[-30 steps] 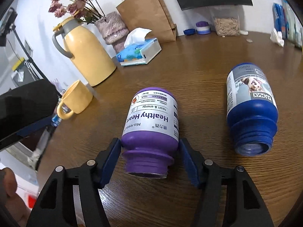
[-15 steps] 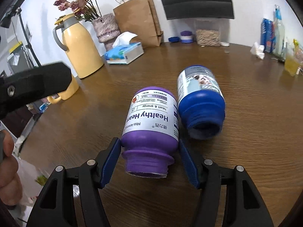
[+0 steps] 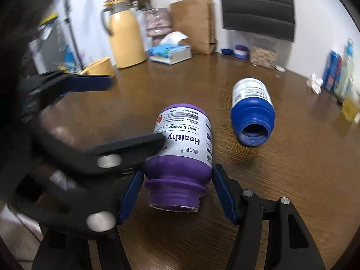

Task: Flip cup upright
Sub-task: 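Close the right gripper around the purple bottle's body, then lift the purple bottle and rotate it cap-up with the right gripper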

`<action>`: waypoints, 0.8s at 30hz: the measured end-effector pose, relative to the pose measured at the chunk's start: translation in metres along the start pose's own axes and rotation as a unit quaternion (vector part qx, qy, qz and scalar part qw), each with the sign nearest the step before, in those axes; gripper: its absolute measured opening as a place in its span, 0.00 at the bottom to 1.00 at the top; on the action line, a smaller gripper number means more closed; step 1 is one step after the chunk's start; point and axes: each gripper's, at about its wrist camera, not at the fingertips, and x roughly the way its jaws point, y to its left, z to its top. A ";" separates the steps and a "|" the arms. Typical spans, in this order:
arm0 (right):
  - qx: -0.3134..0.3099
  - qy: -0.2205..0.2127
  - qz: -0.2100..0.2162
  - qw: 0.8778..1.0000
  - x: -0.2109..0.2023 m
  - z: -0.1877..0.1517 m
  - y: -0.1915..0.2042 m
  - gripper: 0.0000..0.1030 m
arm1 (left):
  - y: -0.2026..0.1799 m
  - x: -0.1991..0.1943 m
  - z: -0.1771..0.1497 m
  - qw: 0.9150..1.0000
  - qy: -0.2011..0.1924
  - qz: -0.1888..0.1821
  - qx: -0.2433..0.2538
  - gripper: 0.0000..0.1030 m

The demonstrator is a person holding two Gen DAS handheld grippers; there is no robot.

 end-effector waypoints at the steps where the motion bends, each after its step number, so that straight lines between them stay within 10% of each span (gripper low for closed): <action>1: -0.017 0.003 0.006 1.000 -0.002 -0.001 0.001 0.65 | 0.002 0.006 0.004 1.000 0.003 -0.019 -0.004 1.00; 10: -0.057 0.016 -0.021 0.998 -0.010 -0.010 -0.004 0.66 | 0.007 0.027 0.015 0.993 0.018 -0.104 -0.049 0.73; 19: 0.071 0.025 -0.116 0.990 -0.018 -0.031 -0.042 0.66 | 0.010 0.025 0.004 0.996 0.015 -0.075 -0.046 0.73; 24: 0.153 0.005 -0.095 0.984 -0.022 -0.035 -0.052 0.66 | 0.020 0.008 0.008 0.981 0.019 -0.180 -0.072 0.81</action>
